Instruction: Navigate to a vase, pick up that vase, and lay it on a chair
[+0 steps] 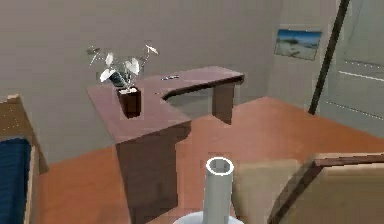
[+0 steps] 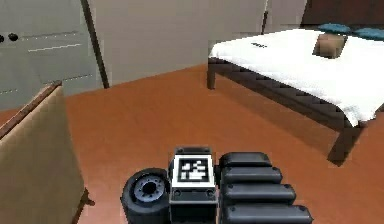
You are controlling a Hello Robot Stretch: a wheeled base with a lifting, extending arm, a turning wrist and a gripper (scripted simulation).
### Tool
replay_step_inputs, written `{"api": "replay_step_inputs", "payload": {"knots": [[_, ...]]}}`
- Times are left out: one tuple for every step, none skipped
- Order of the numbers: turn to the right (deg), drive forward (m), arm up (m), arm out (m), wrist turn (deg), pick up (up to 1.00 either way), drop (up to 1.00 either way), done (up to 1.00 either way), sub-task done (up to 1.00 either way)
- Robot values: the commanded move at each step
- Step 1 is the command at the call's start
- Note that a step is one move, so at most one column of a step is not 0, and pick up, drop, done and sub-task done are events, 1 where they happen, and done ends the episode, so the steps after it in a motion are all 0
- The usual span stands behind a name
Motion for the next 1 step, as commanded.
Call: {"api": "replay_step_inputs", "payload": {"knots": [[-3.0,0.00,0.00,0.00,0.0,0.00,0.00,0.00,0.00]]}}
